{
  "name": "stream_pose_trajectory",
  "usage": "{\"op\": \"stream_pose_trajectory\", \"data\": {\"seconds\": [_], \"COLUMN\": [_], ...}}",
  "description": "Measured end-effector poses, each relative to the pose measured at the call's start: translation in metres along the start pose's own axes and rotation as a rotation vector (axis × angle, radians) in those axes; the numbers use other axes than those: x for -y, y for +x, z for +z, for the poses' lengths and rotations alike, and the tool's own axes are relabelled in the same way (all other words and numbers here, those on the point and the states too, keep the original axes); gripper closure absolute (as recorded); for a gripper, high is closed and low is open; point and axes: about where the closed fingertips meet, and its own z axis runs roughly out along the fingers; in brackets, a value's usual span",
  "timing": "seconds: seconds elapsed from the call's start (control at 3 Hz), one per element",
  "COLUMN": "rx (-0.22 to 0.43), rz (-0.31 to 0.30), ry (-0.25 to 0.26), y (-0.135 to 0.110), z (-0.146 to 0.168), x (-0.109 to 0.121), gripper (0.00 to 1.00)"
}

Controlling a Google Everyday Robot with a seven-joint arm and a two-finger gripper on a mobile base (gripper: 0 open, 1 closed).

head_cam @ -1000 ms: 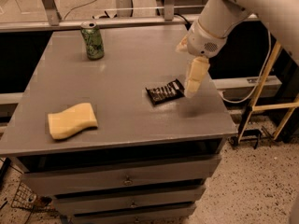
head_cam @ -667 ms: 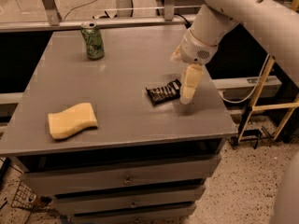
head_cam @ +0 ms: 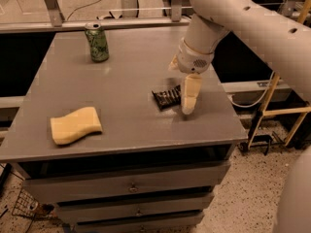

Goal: Pick rxbar chocolate

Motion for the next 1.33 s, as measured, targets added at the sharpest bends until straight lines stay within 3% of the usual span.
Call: {"op": "stream_pose_trajectory", "data": {"seconds": [0.33, 0.67, 1.0, 1.33], "rx": [-0.064, -0.099, -0.115, -0.115], "rz": [-0.049, -0.077, -0.091, -0.091], "ry": [0.001, -0.009, -0.019, -0.019], "y": [-0.0074, -0.0094, -0.0101, -0.0121], "z": [0.0077, 0.0138, 0.0159, 0.0086], "x": [-0.0055, -0.0099, -0.0116, -0.011], "gripper": [0.0, 0.18, 0.49, 0.72]}}
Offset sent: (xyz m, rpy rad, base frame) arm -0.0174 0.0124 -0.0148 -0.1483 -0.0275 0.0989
